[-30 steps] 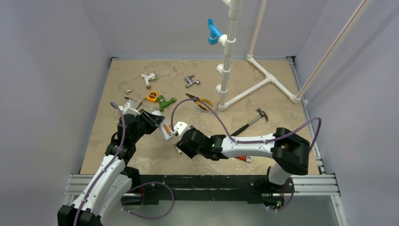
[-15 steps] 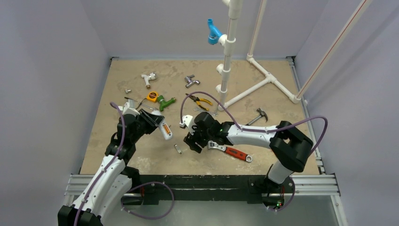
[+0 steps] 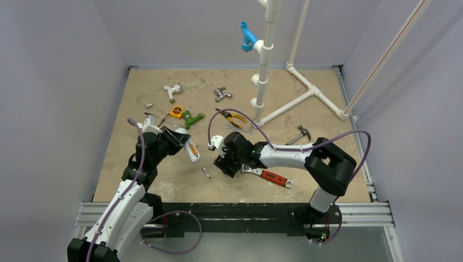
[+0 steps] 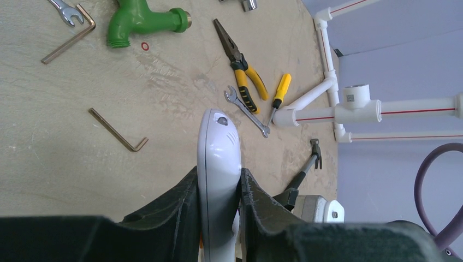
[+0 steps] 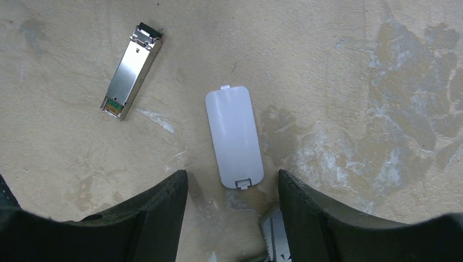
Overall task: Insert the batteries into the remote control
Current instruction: Pick up the battery cover at the center of the board.
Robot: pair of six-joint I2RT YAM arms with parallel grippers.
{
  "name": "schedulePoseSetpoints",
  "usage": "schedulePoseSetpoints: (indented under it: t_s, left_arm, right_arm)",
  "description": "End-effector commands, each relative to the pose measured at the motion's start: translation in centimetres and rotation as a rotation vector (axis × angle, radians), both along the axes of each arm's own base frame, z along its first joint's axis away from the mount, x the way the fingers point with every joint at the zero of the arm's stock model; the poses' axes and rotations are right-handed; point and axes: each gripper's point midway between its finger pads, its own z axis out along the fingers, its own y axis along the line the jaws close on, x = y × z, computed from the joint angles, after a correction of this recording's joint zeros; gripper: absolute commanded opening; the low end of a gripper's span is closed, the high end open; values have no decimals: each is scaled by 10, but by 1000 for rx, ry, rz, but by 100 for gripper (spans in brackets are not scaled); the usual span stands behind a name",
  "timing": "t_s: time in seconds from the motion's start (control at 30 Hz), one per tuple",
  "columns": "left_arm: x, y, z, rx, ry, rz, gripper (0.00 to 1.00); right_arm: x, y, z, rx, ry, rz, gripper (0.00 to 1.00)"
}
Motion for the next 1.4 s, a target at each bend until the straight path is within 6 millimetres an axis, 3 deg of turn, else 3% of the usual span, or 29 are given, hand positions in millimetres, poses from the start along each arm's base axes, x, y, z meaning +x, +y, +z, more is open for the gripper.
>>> schedulePoseSetpoints:
  t_s: [0.0,0.23,0.47,0.87,1.1,1.37]
  left_arm:
    - [8,-2,28,-16,-83,-13,0]
    - [8,-2,28,-17,-82,-10,0]
    - [8,-3,29,-20,-85,-13,0]
    - [10,-5,30,-27,-87,-23,0]
    - [11,-8,26,-30,-72,-39,0]
    - [17,-17,35,-73,-128,-72,0]
  right_arm:
    - [17,10,10,20,-47,-32,59]
    - [13,13,1,9,-14,-15,45]
    - [9,4,-7,-45,5,-12,36]
    - [-2,-3,-4,-40,38,-13,24]
    - [2,6,21,36,17,-35,20]
    - [3,10,57,122,-12,-59,20]
